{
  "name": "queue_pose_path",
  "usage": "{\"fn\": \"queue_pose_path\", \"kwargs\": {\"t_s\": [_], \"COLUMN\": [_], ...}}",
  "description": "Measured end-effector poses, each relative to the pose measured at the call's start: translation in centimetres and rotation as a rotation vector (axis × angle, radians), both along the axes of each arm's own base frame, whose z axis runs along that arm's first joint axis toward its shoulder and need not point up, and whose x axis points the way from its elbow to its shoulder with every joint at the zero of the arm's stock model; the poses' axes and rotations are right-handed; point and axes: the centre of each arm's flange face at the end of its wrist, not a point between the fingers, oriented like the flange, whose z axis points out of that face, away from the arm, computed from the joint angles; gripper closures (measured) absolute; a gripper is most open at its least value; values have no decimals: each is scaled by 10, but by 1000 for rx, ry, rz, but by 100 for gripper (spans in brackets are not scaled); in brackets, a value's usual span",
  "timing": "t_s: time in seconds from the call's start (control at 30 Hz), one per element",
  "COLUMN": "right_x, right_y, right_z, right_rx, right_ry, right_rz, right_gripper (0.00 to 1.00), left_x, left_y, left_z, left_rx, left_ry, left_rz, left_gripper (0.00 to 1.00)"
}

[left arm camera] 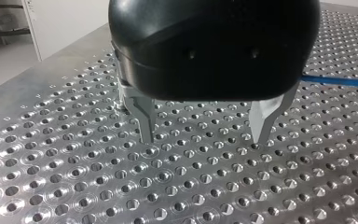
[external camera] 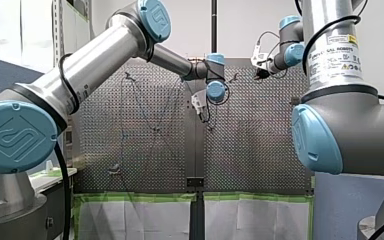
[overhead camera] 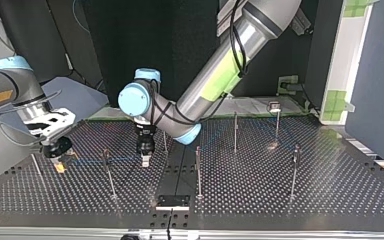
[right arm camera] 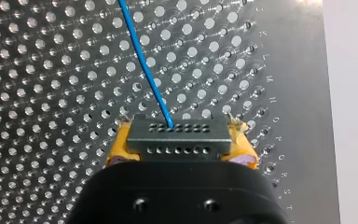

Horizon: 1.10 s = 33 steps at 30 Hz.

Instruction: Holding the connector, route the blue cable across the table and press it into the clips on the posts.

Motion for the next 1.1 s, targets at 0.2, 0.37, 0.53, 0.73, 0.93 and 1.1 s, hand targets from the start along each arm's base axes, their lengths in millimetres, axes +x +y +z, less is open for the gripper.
{"fn": "queue_pose_path", "kwargs": {"t_s": [0.2, 0.37, 0.53, 0.73, 0.93, 1.1], "right_x": [0, -8, -11, -10, -10, -10], "right_y": [0, -8, -19, -23, -23, -23], "right_z": [0, -18, -45, -57, -58, -58], "right_rx": [0, 17, 37, 26, 20, 20], "right_ry": [0, 20, 61, 107, 118, 118], "right_rz": [0, -9, -10, -5, -3, -4], "right_gripper": [100, 100, 100, 100, 100, 100], "left_x": [0, 0, 0, 0, 0, -3], "left_y": [0, 0, 0, 0, 0, -1], "left_z": [0, 0, 0, 0, 0, 0], "left_rx": [0, 0, 0, 0, 0, 1], "left_ry": [0, 1, 0, 0, 1, 3], "left_rz": [0, 0, -1, 0, 0, 0], "left_gripper": [0, 0, 0, 0, 0, 0]}}
